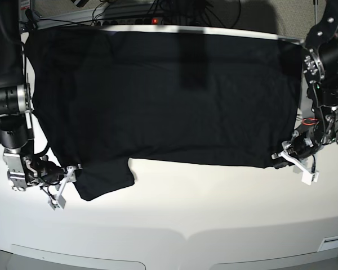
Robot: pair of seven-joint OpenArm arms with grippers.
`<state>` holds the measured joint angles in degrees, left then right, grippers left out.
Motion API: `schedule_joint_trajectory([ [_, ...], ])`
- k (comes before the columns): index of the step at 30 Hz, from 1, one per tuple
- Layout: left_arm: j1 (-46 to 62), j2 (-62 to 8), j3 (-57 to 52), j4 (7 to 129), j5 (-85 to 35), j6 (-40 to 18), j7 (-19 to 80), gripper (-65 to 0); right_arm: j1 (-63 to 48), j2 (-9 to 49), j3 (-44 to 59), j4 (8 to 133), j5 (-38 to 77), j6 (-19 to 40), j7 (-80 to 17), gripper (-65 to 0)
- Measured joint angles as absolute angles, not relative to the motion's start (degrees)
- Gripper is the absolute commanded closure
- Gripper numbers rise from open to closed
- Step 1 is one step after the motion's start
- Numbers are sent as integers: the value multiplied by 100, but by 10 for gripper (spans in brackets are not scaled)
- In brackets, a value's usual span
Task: Fold the T-shirt properly
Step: 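Grasp the hem corners with both grippers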
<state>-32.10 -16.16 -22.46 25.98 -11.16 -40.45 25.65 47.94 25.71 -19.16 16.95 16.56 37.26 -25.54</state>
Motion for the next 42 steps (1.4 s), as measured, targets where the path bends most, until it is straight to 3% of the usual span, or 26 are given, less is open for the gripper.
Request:
schedule_joint_trajectory([
  [5, -3210, -1616, -2246, 2598, -1116, -4042, 2565, 0, 4801, 2611, -1916, 1680, 1616, 3402, -2556, -334],
  [21, -3210, -1616, -2246, 2598, -1118, -4045, 2611, 0, 4425, 2630, -1911, 1686, 1662, 3238, -2023, -333],
  [23, -3210, -1616, -2246, 2598, -1118, -4047, 2611, 0, 4429, 2622, -1911, 1686, 1662, 3236, -2106, -286],
  [27, -3210, -1616, -2246, 2598, -1120, -4047, 2611, 0, 4458, 2617, -1894, 1706, 1710, 3170, -2471, -97],
  [30, -3210, -1616, -2246, 2598, -1120, -4047, 2611, 0, 4456, 2589, -1890, 1723, 1778, 2840, -2499, 0],
  [42, -3208, -1614, -2246, 2598, -1118, -4047, 2558, 0, 4397, 2530, -1892, 1712, 1361, 2633, -1671, 0],
])
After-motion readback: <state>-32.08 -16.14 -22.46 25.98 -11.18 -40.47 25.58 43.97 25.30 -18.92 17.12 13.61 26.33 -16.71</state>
